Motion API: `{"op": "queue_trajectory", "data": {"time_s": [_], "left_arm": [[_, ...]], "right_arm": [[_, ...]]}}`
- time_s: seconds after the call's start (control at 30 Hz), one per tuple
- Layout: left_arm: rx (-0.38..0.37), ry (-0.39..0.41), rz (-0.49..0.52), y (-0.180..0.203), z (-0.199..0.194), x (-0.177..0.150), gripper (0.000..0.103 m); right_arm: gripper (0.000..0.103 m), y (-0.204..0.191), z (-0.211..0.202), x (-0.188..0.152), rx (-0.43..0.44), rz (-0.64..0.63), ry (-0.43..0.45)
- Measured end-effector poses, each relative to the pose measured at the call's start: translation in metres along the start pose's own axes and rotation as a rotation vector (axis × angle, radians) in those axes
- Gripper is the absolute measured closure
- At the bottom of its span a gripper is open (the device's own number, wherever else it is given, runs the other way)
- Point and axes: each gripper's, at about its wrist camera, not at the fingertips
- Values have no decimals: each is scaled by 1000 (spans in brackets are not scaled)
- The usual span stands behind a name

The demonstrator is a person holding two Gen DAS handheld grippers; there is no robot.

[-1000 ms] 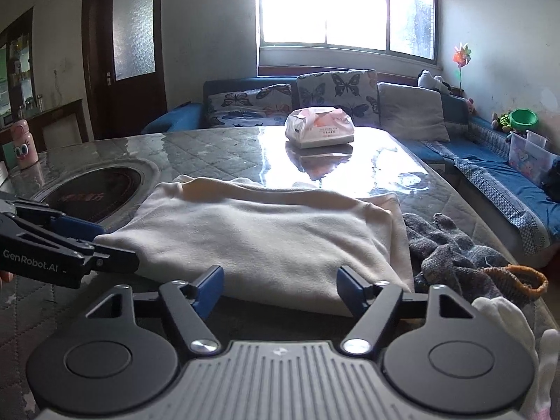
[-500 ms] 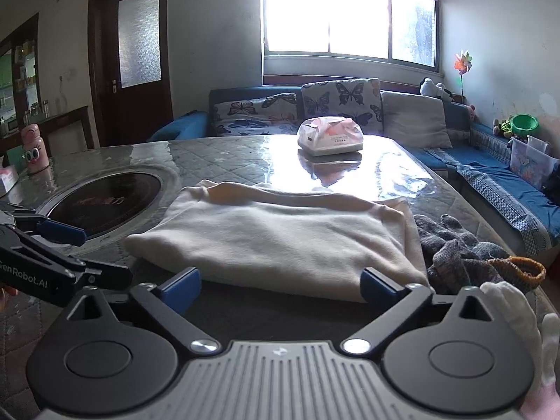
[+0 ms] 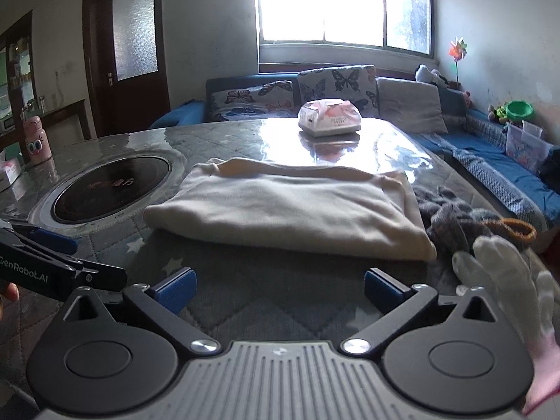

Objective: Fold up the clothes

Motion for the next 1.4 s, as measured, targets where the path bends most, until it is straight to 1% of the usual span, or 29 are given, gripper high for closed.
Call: {"op": "queue_trajectory", "data": {"time_s": [0.3, 0.57, 0.73, 1.07, 1.4], "left_arm": [[38, -1, -17, 0, -8, -10, 0], [57, 1, -26, 0, -14, -16, 0], [53, 0, -25, 1, -17, -20, 0], [46, 3, -10, 10, -21, -26, 0], [35, 8, -5, 18, -25, -29, 0]], "right_arm": [[0, -3, -14, -17, -34, 28, -25], [0, -7, -25, -23, -57, 59, -43], [0, -9, -28, -26, -77, 51, -58], [0, -9, -33, -26, -95, 57, -60], [0, -11, -40, -27, -85, 58, -45]]}}
Point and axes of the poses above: each gripper's, at about its wrist camera, not at the fingertips, and z roughly the way its jaws point, y to its right, x to its top, and after that the axes turned 8 degrees about -x, right-handed
